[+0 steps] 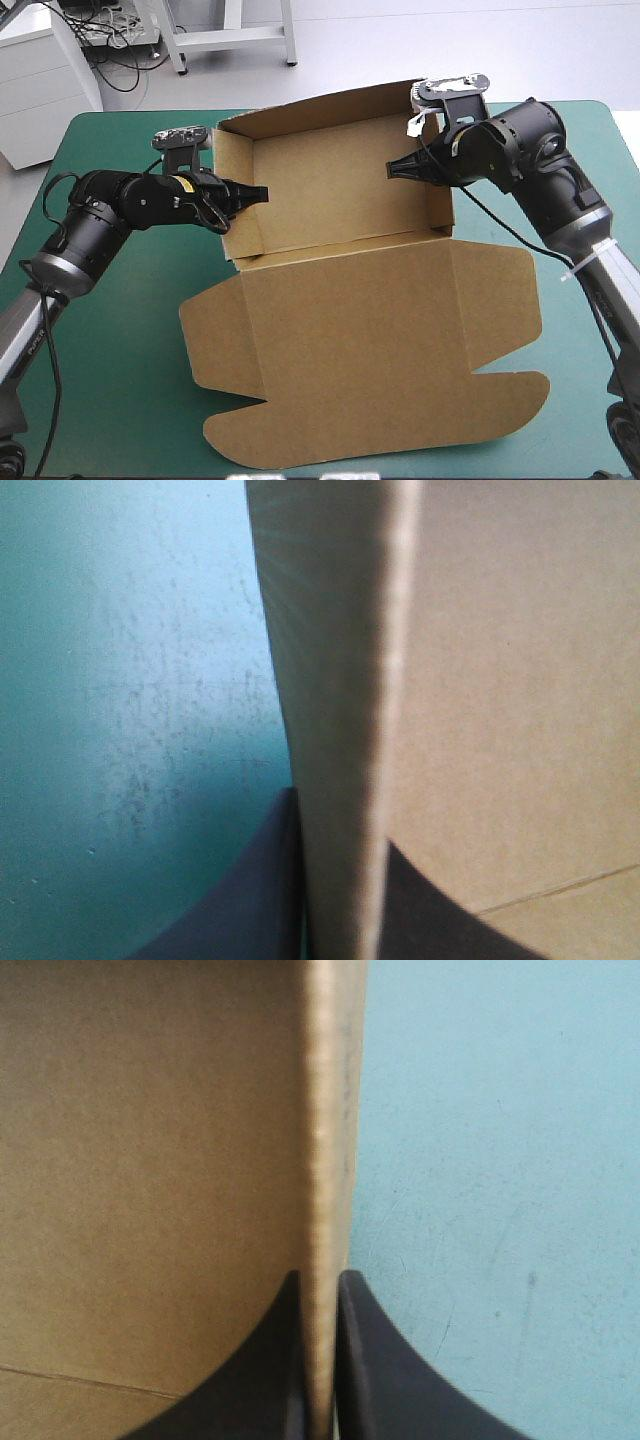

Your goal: Fold the box

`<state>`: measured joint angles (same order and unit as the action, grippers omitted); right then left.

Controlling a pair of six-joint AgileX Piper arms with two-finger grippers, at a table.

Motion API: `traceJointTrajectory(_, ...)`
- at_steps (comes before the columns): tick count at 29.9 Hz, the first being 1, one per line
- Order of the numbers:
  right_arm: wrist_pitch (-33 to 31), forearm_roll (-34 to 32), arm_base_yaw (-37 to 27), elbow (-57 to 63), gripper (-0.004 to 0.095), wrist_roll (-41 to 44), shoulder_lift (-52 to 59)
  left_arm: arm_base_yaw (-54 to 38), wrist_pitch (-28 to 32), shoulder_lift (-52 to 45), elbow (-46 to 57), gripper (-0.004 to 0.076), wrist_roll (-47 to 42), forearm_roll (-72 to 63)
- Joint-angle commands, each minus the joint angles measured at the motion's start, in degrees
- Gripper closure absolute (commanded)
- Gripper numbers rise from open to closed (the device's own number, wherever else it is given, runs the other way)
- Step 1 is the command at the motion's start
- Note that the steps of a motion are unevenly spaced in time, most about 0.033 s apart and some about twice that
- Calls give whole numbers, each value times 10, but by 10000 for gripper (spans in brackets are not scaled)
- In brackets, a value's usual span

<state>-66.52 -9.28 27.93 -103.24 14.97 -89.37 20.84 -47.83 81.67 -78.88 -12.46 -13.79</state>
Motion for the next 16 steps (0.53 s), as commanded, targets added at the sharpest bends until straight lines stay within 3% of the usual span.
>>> traceJointTrajectory(1,38,2,2,-17,908,0,22,6,14,-26,-27,756,16,-29)
traceJointTrajectory(11,-16,-37,1,-17,908,25,3,6,-156,59,-163,756,7,29)
traceJointTrajectory(16,-50,1,-28,-17,910,-2,-41,6,-237,145,-241,756,7,28)
